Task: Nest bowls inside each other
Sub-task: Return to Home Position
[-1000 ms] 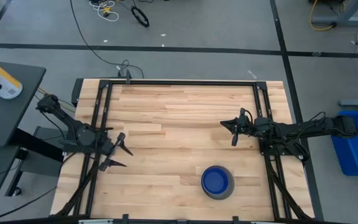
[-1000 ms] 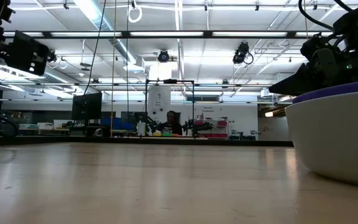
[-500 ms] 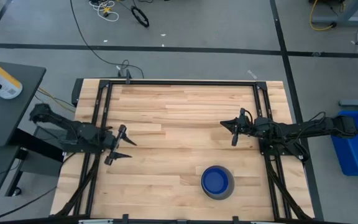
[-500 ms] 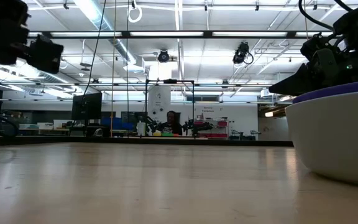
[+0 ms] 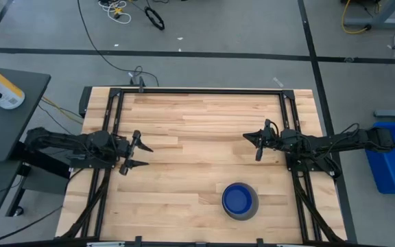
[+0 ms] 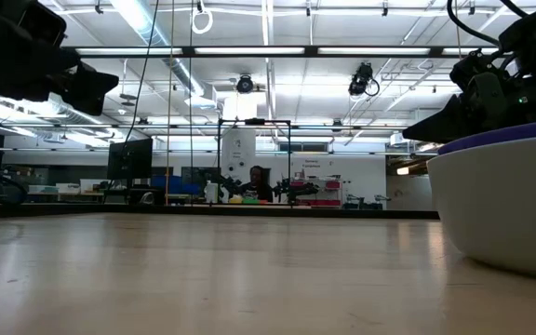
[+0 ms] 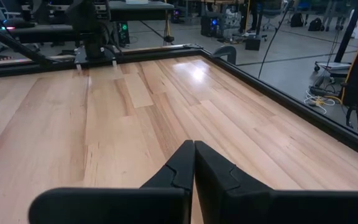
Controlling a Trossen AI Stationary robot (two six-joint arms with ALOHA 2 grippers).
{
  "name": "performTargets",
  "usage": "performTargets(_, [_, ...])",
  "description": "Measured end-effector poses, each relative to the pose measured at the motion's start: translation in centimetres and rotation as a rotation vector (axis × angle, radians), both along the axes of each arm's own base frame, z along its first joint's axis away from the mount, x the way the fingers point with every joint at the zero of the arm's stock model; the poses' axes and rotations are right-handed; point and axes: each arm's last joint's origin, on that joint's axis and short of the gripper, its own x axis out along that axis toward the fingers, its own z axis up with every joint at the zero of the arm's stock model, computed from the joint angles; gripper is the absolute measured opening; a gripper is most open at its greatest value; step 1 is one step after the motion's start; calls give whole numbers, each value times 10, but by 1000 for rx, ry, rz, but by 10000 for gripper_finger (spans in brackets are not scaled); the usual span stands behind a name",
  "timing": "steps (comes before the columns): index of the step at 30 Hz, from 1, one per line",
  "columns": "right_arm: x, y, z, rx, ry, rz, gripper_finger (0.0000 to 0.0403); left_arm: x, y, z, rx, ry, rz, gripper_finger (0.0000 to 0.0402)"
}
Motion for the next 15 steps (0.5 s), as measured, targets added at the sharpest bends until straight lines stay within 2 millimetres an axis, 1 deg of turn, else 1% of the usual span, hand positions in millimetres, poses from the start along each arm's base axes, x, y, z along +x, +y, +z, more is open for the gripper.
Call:
performTargets(8, [0, 0, 0, 0, 0, 0, 19, 0, 0, -3, 20, 25, -2, 263])
performTargets(12, [1, 0, 4, 60, -57, -8, 19, 0, 0, -5, 27, 42, 0, 263])
performTargets(13, [1, 0, 4, 61, -64, 6, 19, 0, 0, -5, 27, 47, 0, 263])
performTargets(15, [1, 3, 3, 36, -44, 91, 19, 0, 0, -7, 28, 63, 1, 263])
